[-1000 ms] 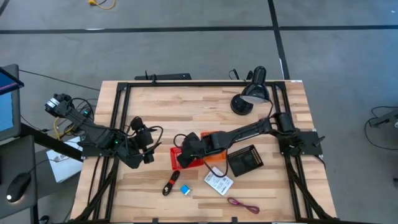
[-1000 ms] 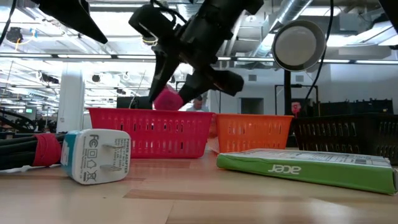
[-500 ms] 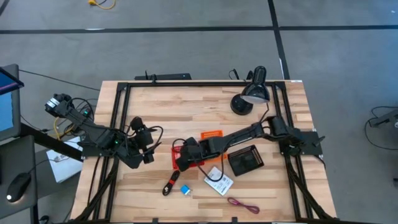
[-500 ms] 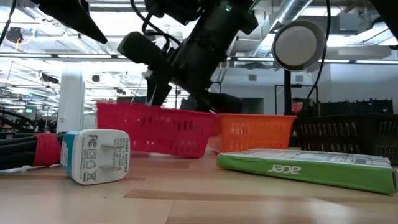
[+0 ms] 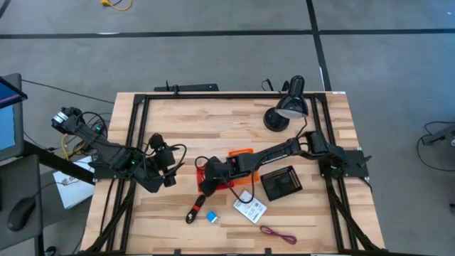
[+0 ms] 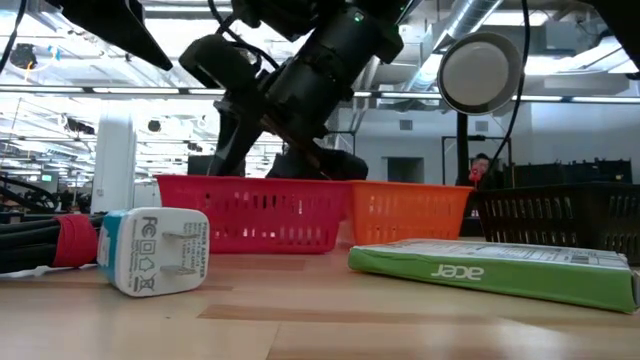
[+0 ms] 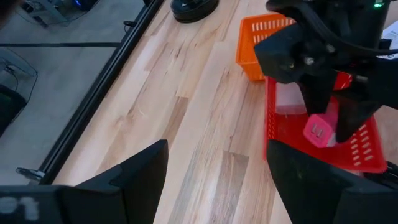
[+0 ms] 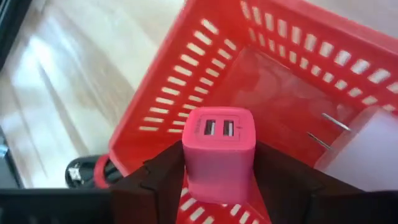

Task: Pick and place items into bin
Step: Put the pink charger adapter into the red bin, then put the blue charger adapter into the red bin

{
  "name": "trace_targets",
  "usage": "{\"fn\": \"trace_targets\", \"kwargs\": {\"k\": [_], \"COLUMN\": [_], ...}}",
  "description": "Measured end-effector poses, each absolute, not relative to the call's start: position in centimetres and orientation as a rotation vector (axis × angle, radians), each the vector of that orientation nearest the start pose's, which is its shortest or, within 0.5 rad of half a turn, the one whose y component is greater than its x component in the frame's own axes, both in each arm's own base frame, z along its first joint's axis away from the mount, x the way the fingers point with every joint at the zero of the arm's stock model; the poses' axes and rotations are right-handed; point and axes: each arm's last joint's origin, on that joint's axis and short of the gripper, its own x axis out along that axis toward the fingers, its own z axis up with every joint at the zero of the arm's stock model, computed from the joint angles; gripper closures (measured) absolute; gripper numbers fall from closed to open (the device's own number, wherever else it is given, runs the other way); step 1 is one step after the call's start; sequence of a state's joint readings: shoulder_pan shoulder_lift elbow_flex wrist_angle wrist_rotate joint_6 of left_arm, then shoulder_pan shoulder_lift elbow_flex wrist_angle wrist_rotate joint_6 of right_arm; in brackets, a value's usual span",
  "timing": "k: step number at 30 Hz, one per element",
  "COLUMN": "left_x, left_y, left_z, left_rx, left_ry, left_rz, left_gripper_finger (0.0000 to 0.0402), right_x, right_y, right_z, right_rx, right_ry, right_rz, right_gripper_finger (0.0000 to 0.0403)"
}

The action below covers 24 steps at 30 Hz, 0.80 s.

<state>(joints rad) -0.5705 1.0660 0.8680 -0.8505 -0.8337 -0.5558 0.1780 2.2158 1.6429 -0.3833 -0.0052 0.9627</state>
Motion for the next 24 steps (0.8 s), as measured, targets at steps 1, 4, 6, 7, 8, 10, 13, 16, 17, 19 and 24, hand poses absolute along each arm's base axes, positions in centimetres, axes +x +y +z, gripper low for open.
{"fn": "trace_targets", "kwargs": {"k": [1,4,6,7,8,10,13,16,17,19,24], "left_x": [17.0,17.0,17.0,17.0,17.0,17.0,17.0,17.0,17.0,17.0,16.9], "left_y": [-8.3,-8.3,-8.3,-8.3,-8.3,-8.3,-8.3,-8.3,-8.3,-8.3,-8.6], "left_z": [27.0,27.0,27.0,27.0,27.0,27.0,27.0,27.0,27.0,27.0,26.8], "left_rx": [0.155,0.155,0.155,0.155,0.155,0.155,0.155,0.155,0.155,0.155,0.113], "left_ry": [0.693,0.693,0.693,0.693,0.693,0.693,0.693,0.693,0.693,0.693,0.75], "left_rz": [0.441,0.441,0.441,0.441,0.441,0.441,0.441,0.441,0.441,0.441,0.363], "left_gripper_finger": [0.0138,0.0138,0.0138,0.0138,0.0138,0.0138,0.0138,0.0138,0.0138,0.0138,0.0138], "right_x": [46.6,46.9,47.0,47.0,47.0,47.0,47.1,47.2,47.3,47.5,48.3], "right_y": [8.3,7.8,7.3,7.1,6.9,6.4,5.5,4.8,4.7,4.7,5.4], "right_z": [15.3,15.5,15.5,15.5,15.5,15.5,15.5,15.6,15.6,15.8,16.7], "right_rx": [0.813,0.839,0.85,0.853,0.852,0.865,0.908,0.943,0.939,0.926,0.923], "right_ry": [0.953,0.943,0.948,0.955,0.962,0.979,1.004,1.022,1.012,0.986,0.877], "right_rz": [-0.281,-0.248,-0.247,-0.239,-0.226,-0.205,-0.163,-0.124,-0.118,-0.096,-0.015], "right_gripper_finger": [0.0223,0.0223,0.0225,0.0227,0.0228,0.023,0.0234,0.0237,0.0238,0.0239,0.0237]}}
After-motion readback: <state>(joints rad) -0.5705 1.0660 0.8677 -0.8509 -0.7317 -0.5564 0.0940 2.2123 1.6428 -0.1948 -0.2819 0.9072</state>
